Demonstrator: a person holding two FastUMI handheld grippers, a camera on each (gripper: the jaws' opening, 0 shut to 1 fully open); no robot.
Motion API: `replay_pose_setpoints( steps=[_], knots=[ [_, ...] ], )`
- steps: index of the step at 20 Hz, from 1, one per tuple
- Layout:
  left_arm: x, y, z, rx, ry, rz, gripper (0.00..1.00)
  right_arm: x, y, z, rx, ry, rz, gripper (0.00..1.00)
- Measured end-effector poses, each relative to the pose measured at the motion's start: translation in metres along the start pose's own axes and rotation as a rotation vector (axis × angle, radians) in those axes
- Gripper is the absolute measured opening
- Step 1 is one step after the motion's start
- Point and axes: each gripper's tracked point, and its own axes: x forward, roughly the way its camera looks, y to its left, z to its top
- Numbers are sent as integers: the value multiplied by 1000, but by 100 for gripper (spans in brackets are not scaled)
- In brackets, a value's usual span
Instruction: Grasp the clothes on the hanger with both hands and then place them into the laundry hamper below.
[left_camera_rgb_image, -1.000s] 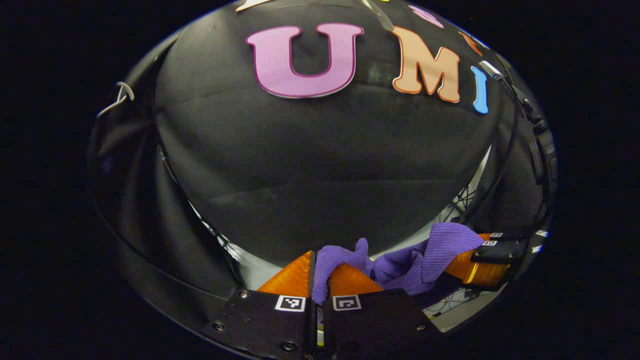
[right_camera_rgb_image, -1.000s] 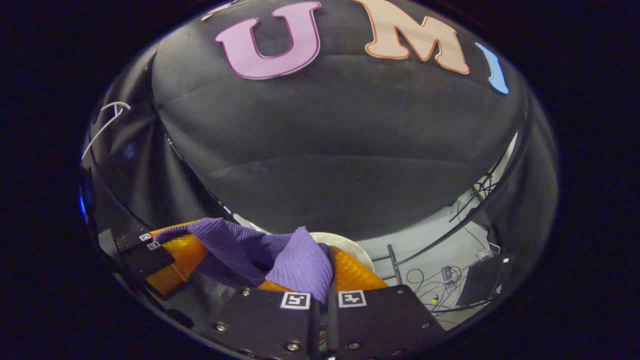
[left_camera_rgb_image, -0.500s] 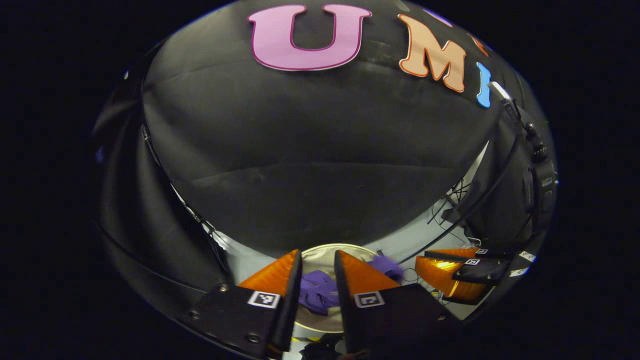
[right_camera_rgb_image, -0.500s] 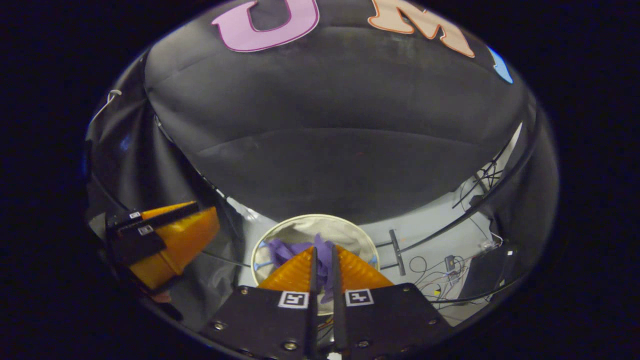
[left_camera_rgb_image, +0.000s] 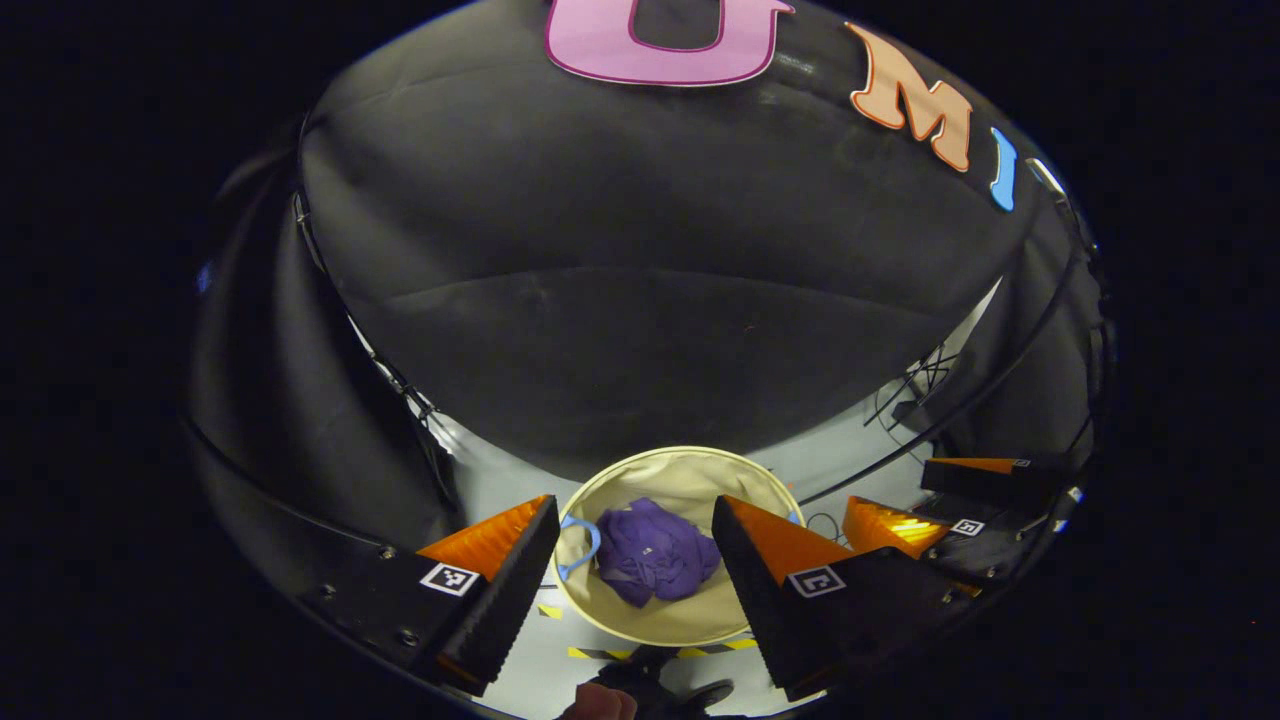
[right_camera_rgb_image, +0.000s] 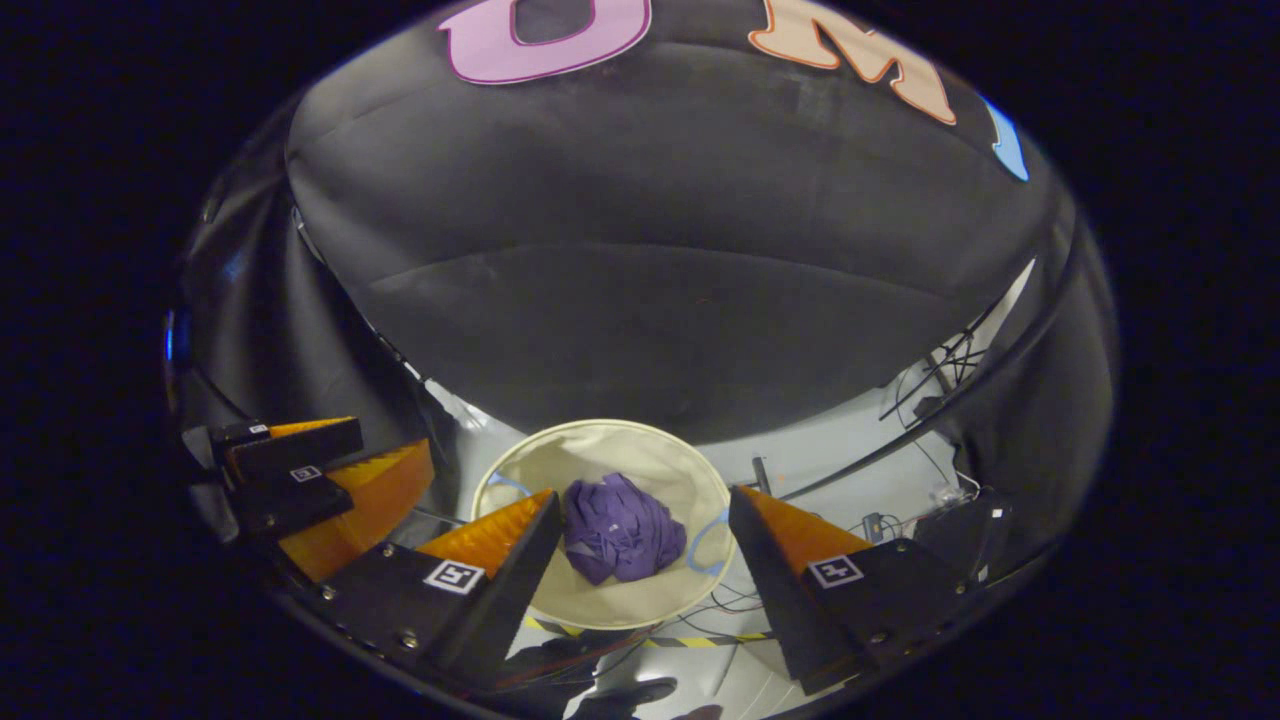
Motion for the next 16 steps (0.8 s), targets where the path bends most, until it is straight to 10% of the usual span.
replay_pose_setpoints(
  steps=[16],
  knots=[
    [-49,4,-54,78,46,40,99,-57,-2,-47,11,16,12,100]
  ],
)
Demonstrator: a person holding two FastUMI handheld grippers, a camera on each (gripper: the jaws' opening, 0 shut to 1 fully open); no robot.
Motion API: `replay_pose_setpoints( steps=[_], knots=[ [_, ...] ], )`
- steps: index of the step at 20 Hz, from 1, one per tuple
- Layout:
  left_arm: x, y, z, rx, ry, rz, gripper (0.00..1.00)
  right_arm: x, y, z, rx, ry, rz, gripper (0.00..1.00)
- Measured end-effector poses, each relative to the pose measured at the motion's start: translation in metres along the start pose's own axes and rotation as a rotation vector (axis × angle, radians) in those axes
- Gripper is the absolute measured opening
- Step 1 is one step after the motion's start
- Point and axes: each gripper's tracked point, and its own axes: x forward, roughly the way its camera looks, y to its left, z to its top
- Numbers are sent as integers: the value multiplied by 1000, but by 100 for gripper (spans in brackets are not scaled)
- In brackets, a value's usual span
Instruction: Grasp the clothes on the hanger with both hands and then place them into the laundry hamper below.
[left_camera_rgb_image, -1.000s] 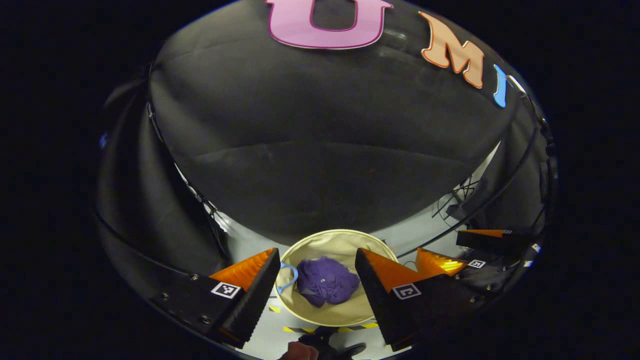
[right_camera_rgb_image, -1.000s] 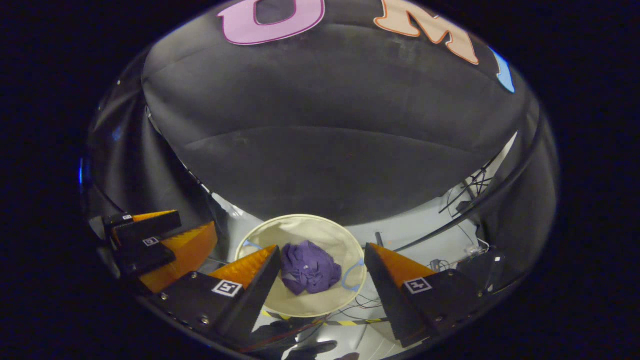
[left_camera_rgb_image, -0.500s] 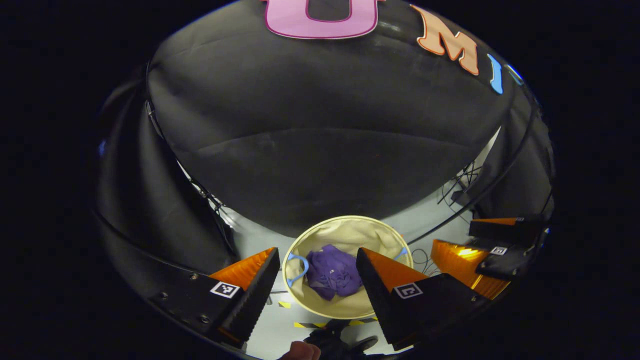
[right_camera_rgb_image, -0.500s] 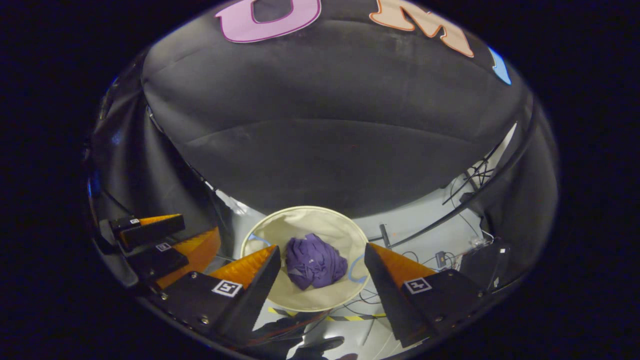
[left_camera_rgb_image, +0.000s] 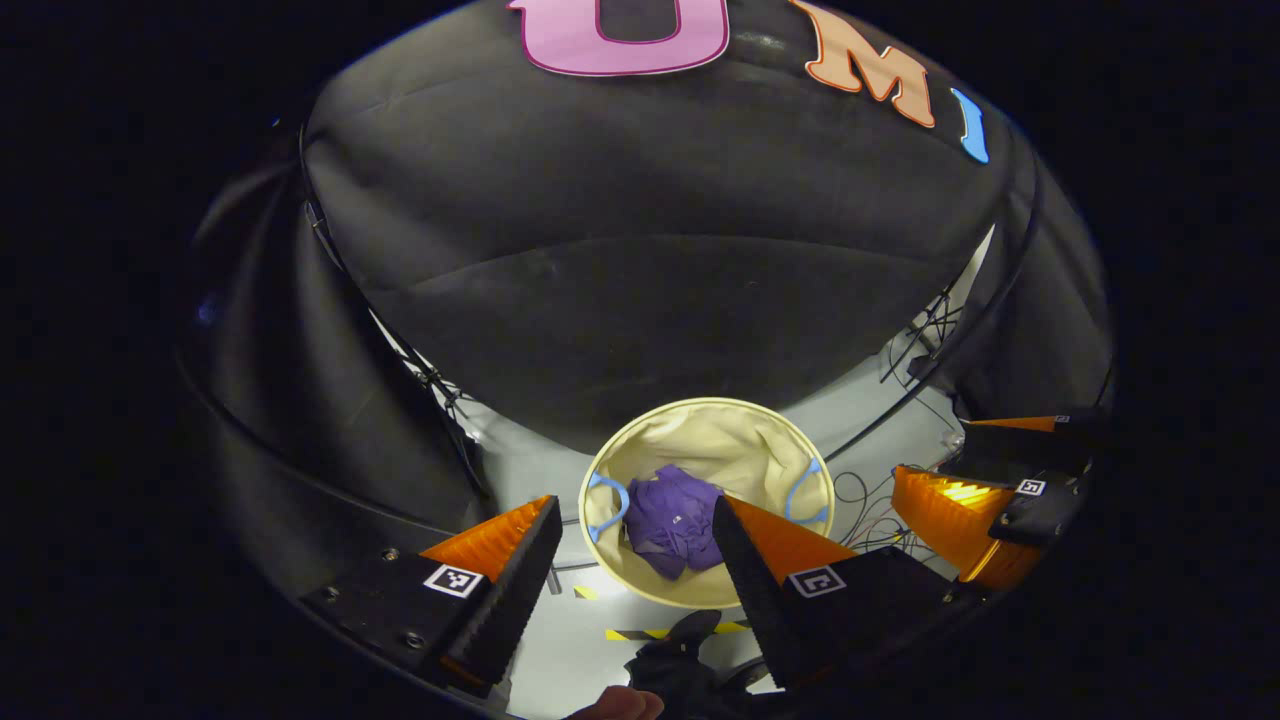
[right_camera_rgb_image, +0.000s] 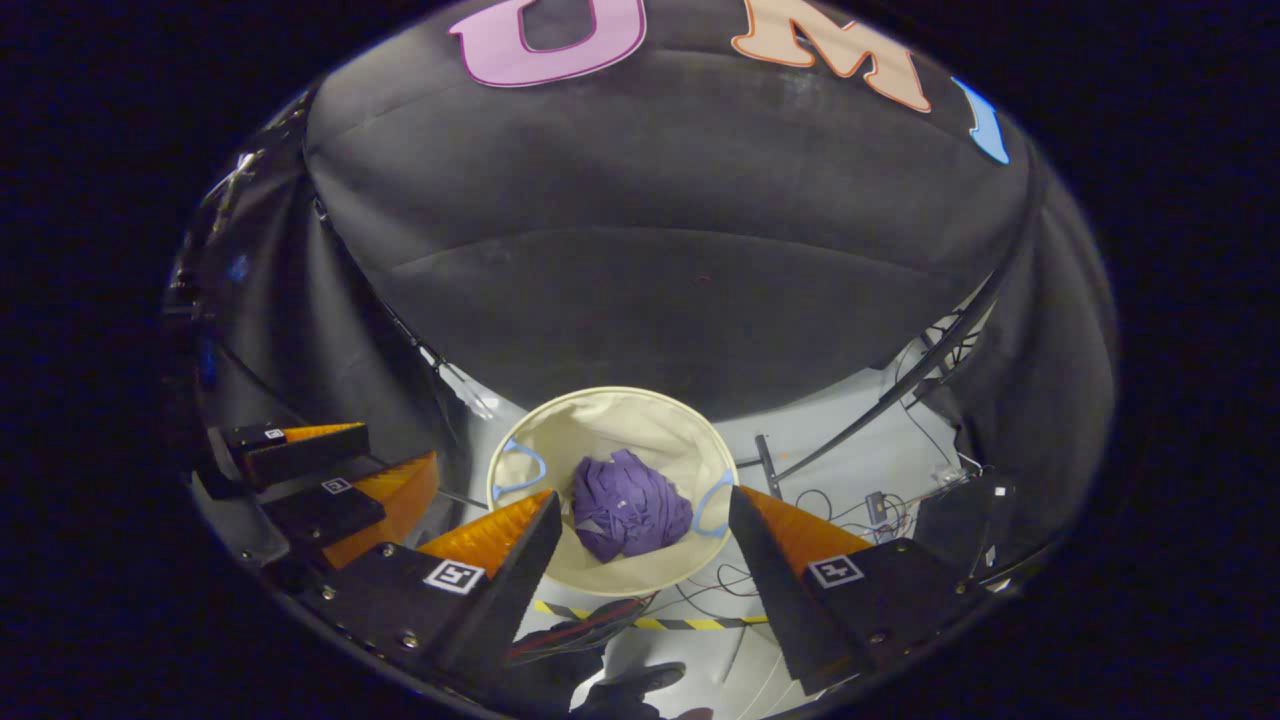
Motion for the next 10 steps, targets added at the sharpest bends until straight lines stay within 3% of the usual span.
replay_pose_setpoints(
  steps=[1,10],
  knots=[
    [-6,0,2,-2,-9,5,95,-8,-2,-2,3,-7,3,100],
    [-96,1,18,-29,-145,53,95,-100,-6,13,34,-138,33,100]
  ],
)
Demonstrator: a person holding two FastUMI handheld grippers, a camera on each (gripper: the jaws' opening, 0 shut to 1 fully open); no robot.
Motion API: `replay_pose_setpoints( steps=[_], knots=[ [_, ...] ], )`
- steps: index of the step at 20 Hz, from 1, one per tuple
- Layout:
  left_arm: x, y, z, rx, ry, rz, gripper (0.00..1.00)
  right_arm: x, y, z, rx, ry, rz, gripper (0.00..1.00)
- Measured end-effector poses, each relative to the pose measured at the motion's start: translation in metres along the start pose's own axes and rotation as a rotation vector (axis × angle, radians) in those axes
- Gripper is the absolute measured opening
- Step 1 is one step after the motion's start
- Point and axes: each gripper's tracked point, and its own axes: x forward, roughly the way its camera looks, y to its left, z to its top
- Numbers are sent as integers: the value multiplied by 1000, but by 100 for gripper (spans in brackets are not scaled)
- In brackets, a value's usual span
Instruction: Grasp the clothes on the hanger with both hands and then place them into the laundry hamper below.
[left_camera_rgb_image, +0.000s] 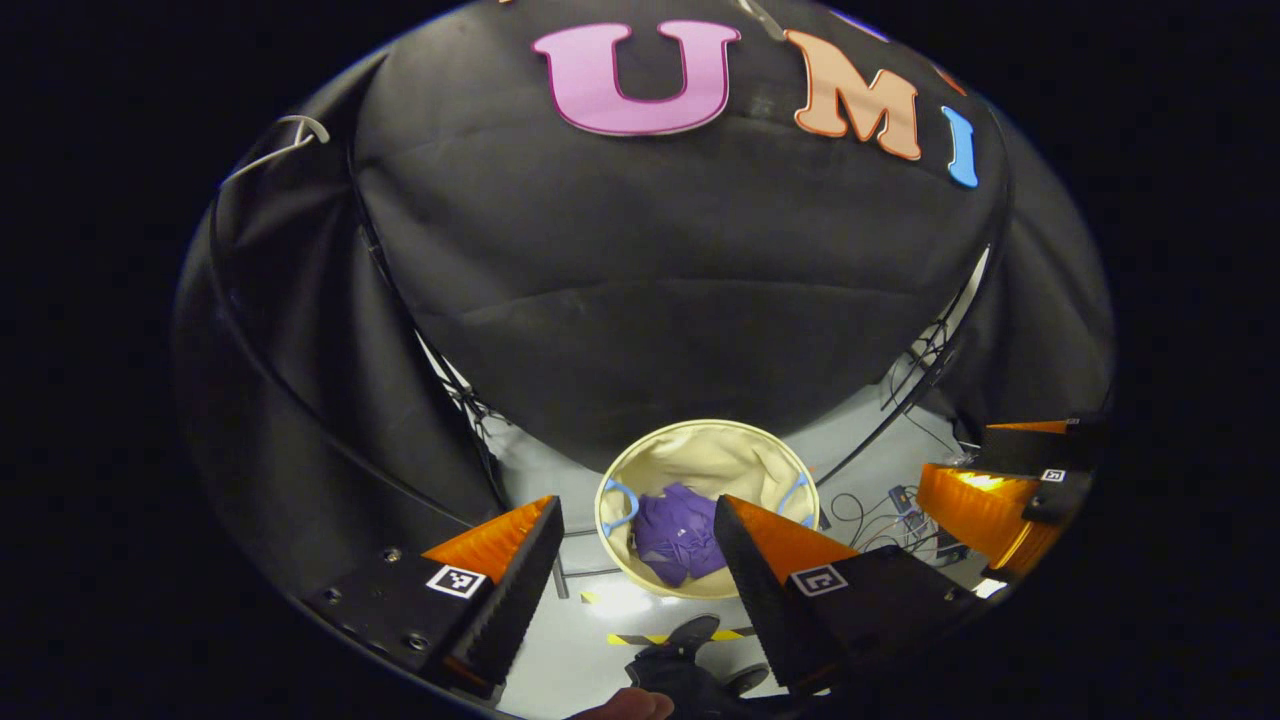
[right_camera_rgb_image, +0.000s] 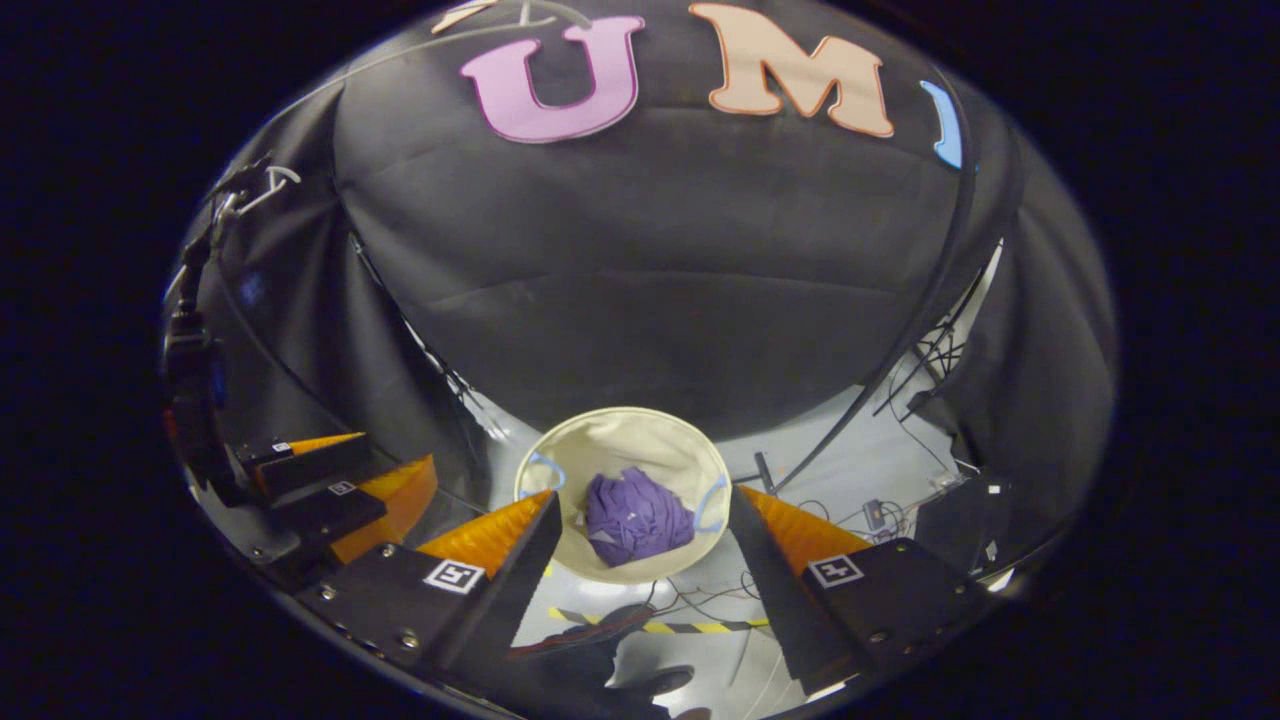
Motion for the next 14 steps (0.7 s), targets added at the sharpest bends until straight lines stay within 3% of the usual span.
replay_pose_setpoints(
  steps=[6,14],
  knots=[
    [-71,10,28,-32,-129,34,95,-78,2,42,-17,-170,24,100],
    [-169,13,106,-52,-381,66,93,-181,11,121,-33,-467,62,100]
  ],
)
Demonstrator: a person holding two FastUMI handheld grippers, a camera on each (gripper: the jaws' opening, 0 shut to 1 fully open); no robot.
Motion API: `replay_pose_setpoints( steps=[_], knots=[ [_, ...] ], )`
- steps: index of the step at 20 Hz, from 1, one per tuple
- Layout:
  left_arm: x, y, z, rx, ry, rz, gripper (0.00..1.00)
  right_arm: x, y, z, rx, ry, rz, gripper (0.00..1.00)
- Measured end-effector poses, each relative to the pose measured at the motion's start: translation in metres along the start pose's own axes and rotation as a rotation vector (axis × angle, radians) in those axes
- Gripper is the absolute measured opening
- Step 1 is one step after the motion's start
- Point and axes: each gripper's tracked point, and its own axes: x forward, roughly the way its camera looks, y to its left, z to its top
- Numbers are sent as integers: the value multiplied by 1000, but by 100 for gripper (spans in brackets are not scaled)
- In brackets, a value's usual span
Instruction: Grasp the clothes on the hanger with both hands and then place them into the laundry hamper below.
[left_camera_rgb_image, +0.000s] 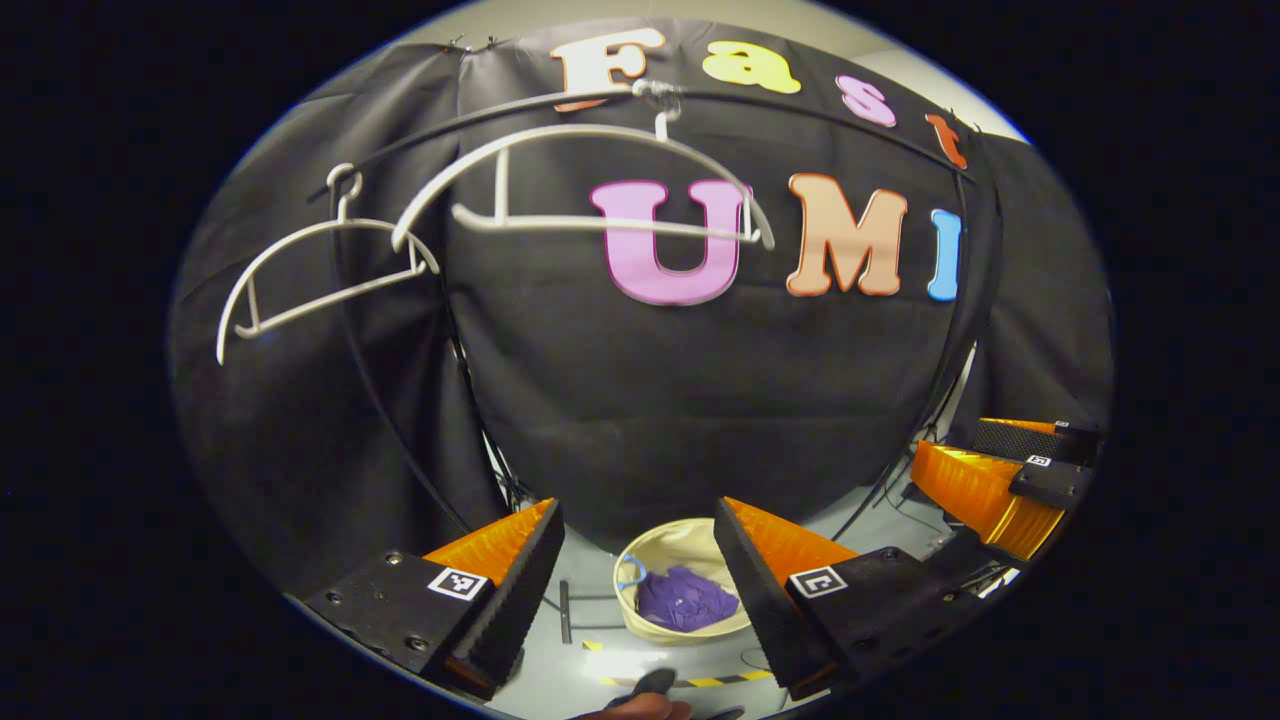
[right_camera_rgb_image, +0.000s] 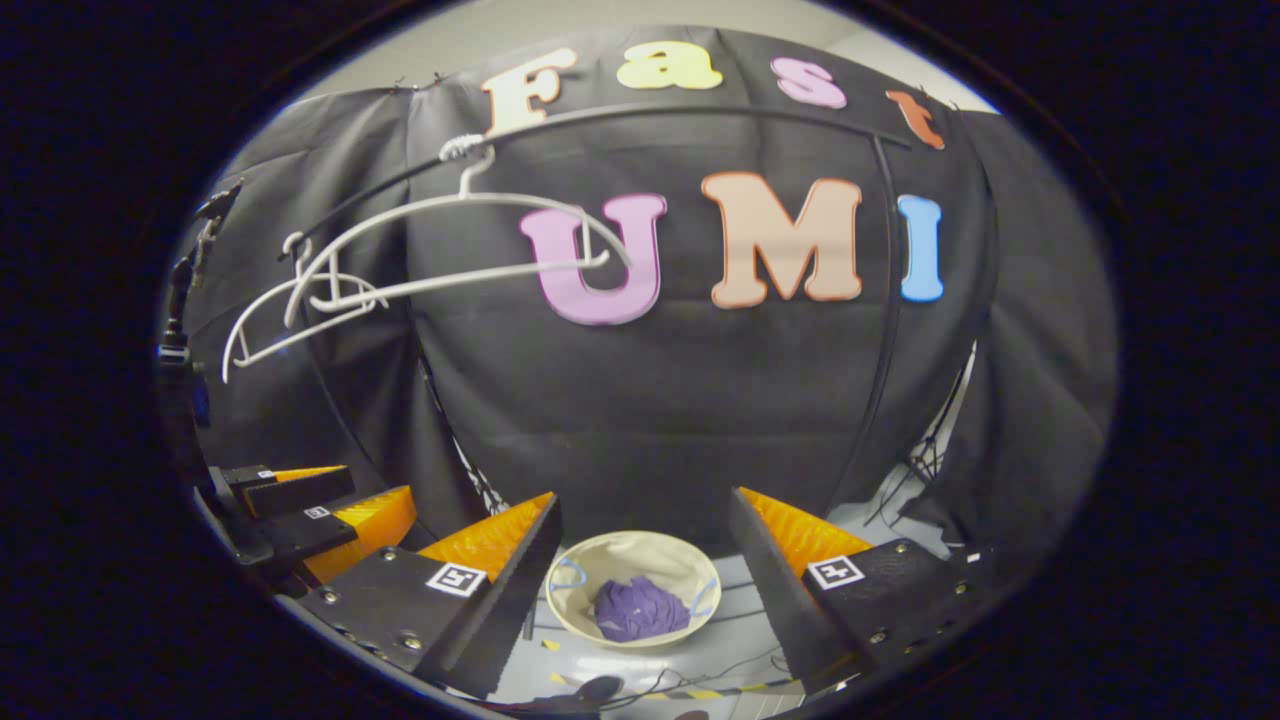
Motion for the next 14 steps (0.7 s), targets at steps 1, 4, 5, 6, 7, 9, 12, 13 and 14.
replay_pose_setpoints(
  steps=[1,4,5,6,7,9,12,13,14],
  knots=[
    [-6,5,12,7,-31,5,92,-3,4,15,-7,-42,15,100],
    [-18,13,57,43,-125,3,92,-18,11,56,-35,-149,23,98],
    [-23,11,68,47,-151,-20,94,-21,12,67,-46,-176,20,100],
    [-27,10,79,52,-168,-40,94,-22,13,76,-52,-195,13,96],
    [-32,13,85,59,-186,-48,94,-24,15,80,-48,-210,7,100],
    [-35,19,99,68,-222,-61,94,-28,17,89,-17,-248,-12,96],
    [-34,19,102,66,-226,-101,93,-36,13,93,33,-279,-48,100],
    [-33,17,102,65,-228,-118,93,-37,15,93,44,-282,-51,96],
    [-31,15,101,72,-218,-139,93,-39,16,94,46,-282,-54,100]
  ],
)
